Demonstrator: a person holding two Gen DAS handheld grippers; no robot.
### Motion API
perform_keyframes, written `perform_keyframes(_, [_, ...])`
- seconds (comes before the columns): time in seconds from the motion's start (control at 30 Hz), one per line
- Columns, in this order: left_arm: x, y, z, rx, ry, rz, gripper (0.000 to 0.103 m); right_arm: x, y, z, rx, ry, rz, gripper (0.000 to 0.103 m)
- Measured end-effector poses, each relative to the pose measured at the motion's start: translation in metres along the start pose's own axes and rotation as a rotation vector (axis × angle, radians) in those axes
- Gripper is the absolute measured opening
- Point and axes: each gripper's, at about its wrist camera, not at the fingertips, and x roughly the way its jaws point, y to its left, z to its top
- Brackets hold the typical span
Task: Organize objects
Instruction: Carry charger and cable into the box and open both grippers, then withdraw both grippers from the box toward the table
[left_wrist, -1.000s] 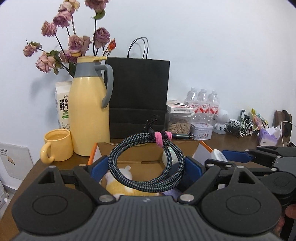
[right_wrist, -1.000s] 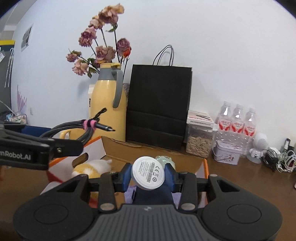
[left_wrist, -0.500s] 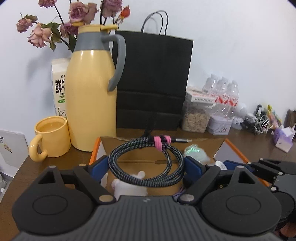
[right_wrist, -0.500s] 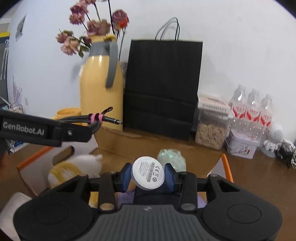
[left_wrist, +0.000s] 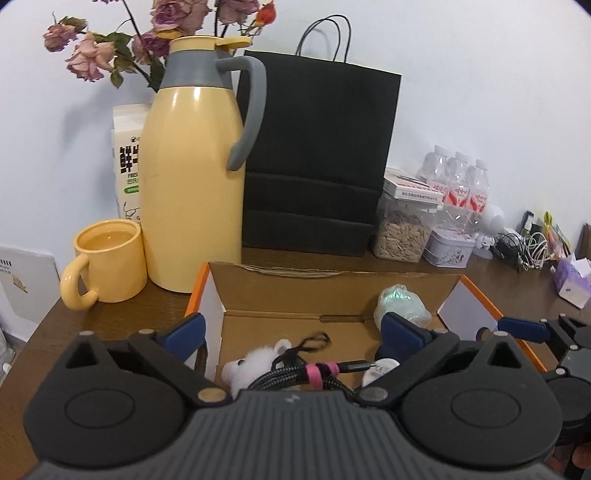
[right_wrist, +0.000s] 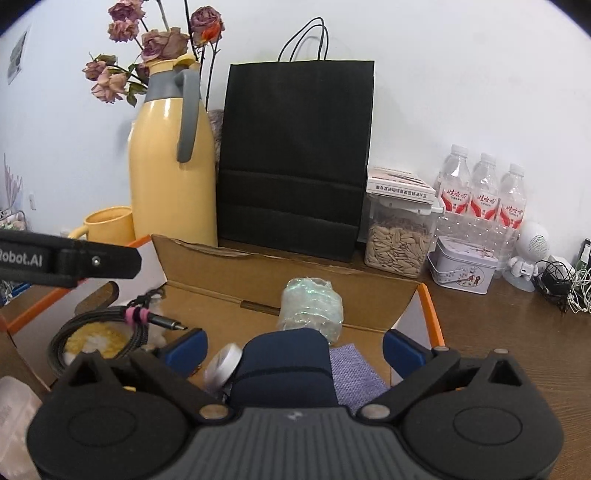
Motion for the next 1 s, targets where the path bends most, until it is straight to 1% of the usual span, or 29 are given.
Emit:
perform_keyframes(0.37, [-0.017,-0.001,0.002,-0.007,-0.049,-0.002,0.103,-0.009,0.004,0.001,-0.017,-0.006,0.005,0.102])
perform_keyframes(0.63, [-0.056,-0.006,-0.003,-0.006,-0.134,0.002,0.103,-0.038,0.008,-0.004,-0.033,-0.04,-0.004,0.103])
perform_keyframes(0.77, [-0.078,-0.008,-0.009,-0.001,-0.16,0.007,0.103,-0.057,0.01,-0.011,-0.026,-0.052,-0.004,0.103])
perform_keyframes(1.0, [-0.108,-0.01,-0.031,0.005,-0.152,0.006,0.103,-0.087,0.013,-0.03,-0.007,-0.05,0.002,0.103])
